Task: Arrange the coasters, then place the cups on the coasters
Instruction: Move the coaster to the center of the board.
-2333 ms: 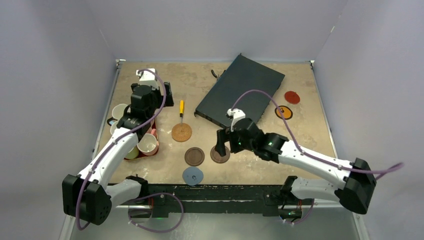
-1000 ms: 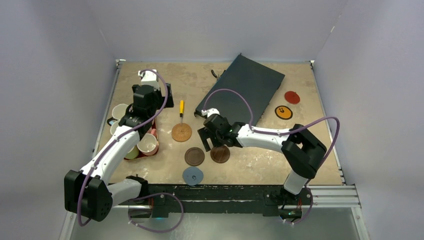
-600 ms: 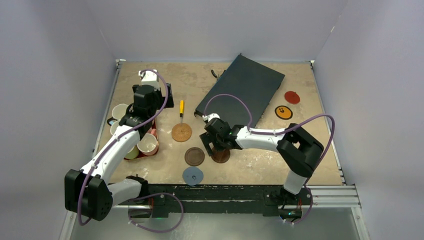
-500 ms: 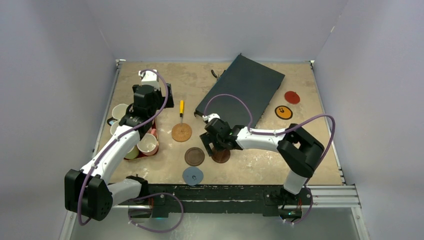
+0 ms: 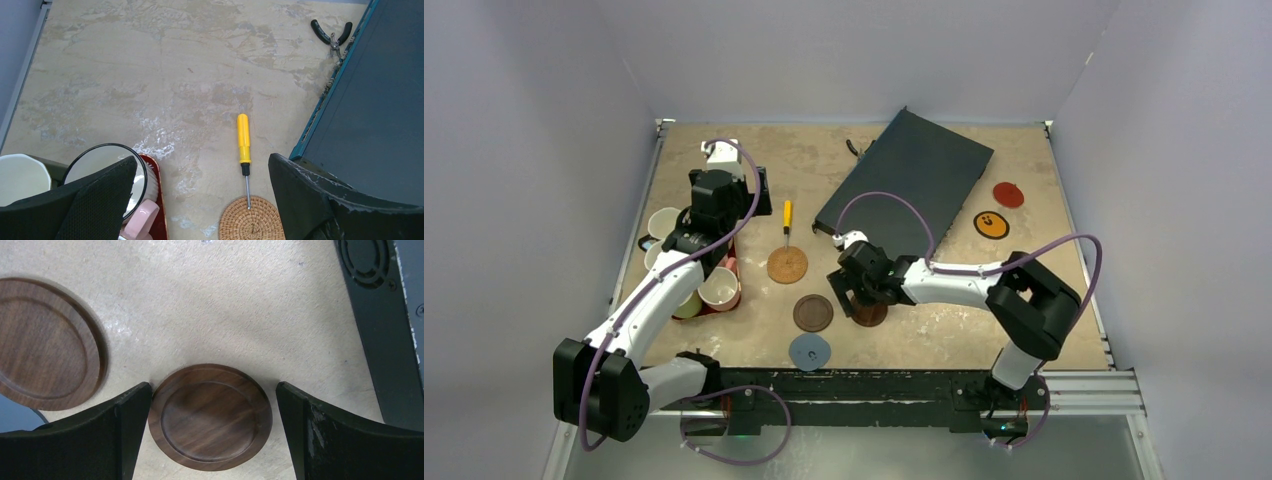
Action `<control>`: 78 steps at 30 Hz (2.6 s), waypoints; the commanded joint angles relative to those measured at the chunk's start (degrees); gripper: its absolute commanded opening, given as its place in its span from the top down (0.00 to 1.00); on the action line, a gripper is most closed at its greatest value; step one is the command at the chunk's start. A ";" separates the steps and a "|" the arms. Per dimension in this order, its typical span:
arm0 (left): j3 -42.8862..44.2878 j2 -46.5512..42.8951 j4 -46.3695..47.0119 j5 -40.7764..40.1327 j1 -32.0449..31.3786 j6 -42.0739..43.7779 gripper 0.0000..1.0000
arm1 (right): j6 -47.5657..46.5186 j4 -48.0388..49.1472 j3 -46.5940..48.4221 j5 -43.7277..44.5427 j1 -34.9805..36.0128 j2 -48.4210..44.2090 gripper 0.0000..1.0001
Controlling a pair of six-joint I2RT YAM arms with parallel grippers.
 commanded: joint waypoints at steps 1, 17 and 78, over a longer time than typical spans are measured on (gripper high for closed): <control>1.33 0.14 0.90 0.10 -0.38 0.30 0.01 | 0.61 -4.85 -1.79 -0.17 1.54 -1.04 0.03; 1.31 0.25 0.94 0.35 -0.39 0.26 0.01 | 9.65 -13.06 -5.01 3.67 2.09 -4.33 0.12; 1.57 -3.08 1.29 4.10 -0.39 -0.69 0.01 | 48.76 -30.50 -11.24 7.15 3.68 -22.53 0.02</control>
